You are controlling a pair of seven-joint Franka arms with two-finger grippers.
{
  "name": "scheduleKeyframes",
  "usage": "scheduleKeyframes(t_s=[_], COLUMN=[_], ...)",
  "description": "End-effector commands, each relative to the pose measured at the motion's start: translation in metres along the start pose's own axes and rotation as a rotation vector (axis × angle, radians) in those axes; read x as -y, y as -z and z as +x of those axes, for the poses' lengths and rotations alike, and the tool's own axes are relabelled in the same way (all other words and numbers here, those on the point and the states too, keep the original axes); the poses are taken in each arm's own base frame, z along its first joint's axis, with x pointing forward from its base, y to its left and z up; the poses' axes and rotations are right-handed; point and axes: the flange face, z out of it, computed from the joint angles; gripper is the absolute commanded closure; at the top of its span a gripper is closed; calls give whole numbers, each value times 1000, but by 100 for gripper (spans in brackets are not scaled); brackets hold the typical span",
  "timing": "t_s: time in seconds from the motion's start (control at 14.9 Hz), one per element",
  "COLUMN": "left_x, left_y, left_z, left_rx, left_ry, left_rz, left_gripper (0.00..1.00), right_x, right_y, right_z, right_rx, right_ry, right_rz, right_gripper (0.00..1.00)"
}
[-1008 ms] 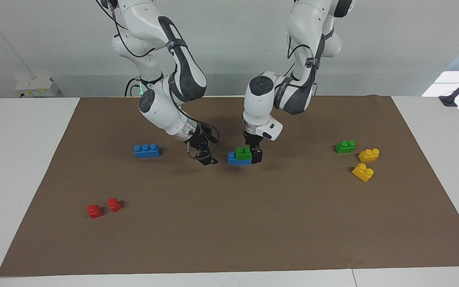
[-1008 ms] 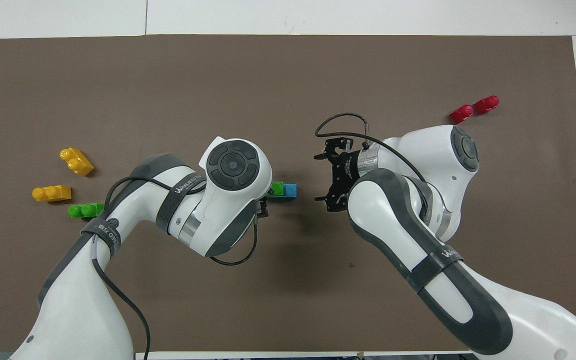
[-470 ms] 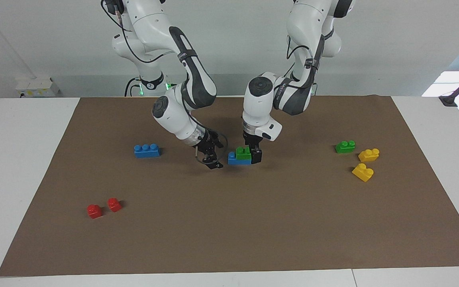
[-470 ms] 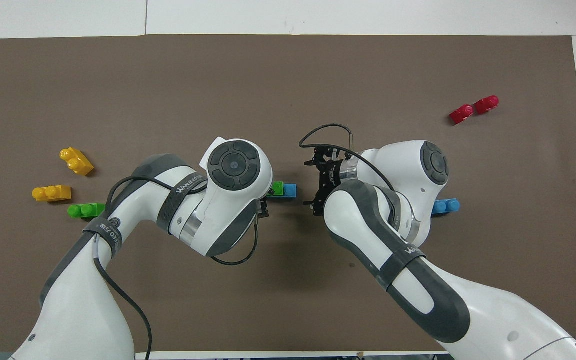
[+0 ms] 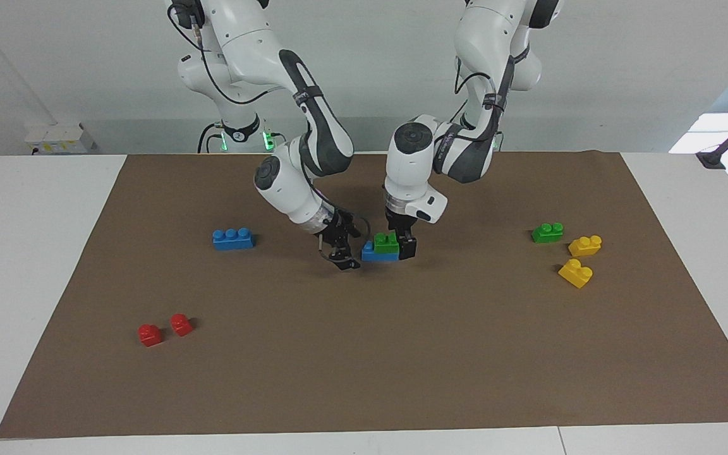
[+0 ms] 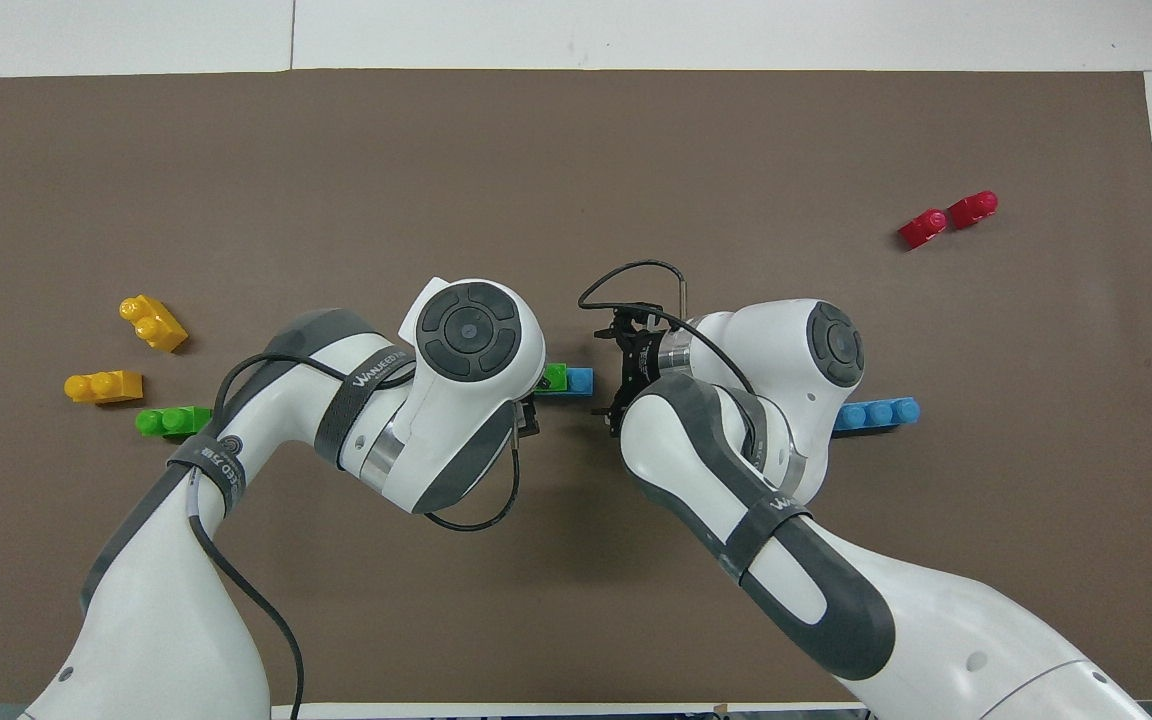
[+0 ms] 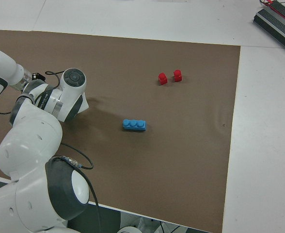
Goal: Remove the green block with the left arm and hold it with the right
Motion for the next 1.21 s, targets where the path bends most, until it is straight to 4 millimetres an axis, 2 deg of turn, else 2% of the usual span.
scheduleKeyframes(t_s=[0.0, 0.4, 0.67, 0.94, 1.08, 1.14], left_x=[4, 8, 10, 16, 17, 17], left_y=[-6, -8, -10, -13, -15, -15], left_z=[0, -2, -3, -3, -2, -2], left_rx=[-4, 7, 3, -1, -1, 0], left_ry=[12, 19, 20, 24, 23, 23], left_rz=[-20, -29, -25, -21, -20, -21], left_gripper=[0, 0, 0, 0, 0, 0], right_x=[-1, -10, -11, -10, -10, -10], right_y=[-1, -23, -26, -26, -26, -26], right_z=[0, -11, -9, -10, -10, -11], right_rx=[14, 20, 16, 13, 13, 14], right_ry=[5, -13, -2, -3, -1, -1], right_rz=[28, 58, 56, 70, 72, 73], right_gripper=[0, 0, 0, 5, 11, 18])
